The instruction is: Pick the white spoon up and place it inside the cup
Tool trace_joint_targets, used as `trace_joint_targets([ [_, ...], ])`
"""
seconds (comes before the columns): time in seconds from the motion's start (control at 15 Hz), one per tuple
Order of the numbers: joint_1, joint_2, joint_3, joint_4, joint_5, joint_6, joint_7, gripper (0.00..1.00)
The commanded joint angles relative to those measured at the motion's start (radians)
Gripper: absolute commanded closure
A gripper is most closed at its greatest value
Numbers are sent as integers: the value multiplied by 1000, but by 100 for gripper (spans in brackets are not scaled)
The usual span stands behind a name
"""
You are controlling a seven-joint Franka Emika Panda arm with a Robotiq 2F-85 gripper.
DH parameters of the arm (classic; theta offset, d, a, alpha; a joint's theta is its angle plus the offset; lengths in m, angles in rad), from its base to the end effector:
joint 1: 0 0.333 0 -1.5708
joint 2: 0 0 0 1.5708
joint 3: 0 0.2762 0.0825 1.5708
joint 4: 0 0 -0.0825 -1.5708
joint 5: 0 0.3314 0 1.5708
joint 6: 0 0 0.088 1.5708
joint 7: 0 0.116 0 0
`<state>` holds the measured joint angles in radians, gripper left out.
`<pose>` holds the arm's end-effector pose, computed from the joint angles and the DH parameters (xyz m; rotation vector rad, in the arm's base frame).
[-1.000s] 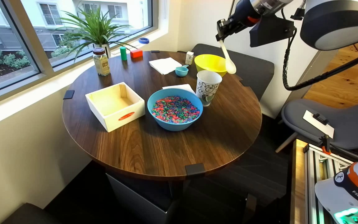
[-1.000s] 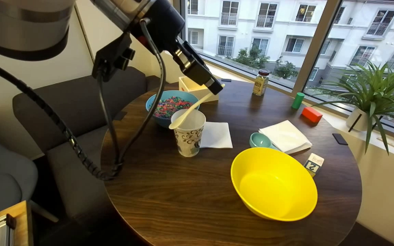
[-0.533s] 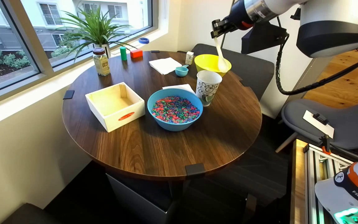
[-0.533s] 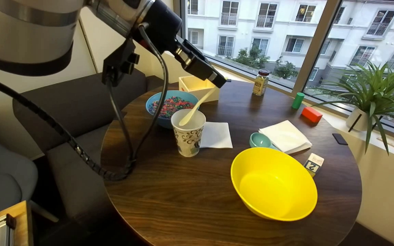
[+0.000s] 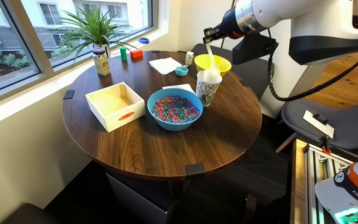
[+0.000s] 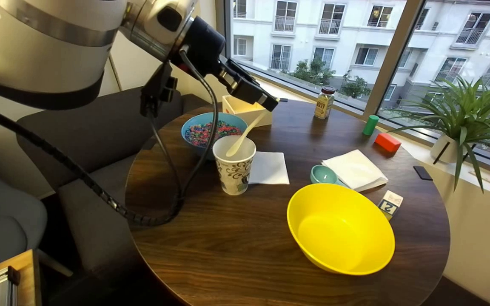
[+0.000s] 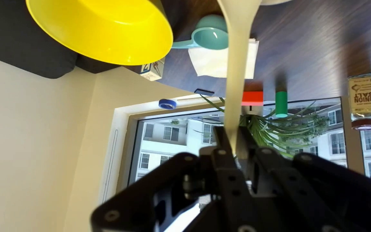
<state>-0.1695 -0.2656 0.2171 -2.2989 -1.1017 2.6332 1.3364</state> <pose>0.4731 0.0460 0.4870 2.4718 -0.5453 1.2557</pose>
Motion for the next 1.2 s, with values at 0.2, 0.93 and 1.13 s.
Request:
trace_joint_targets([
  [0.2, -7, 57, 7, 21, -68, 27, 61, 96],
  [0.93, 7, 64, 0, 16, -38, 39, 32, 5],
  [1.13, 14, 55, -6, 9, -11, 33, 13, 0],
])
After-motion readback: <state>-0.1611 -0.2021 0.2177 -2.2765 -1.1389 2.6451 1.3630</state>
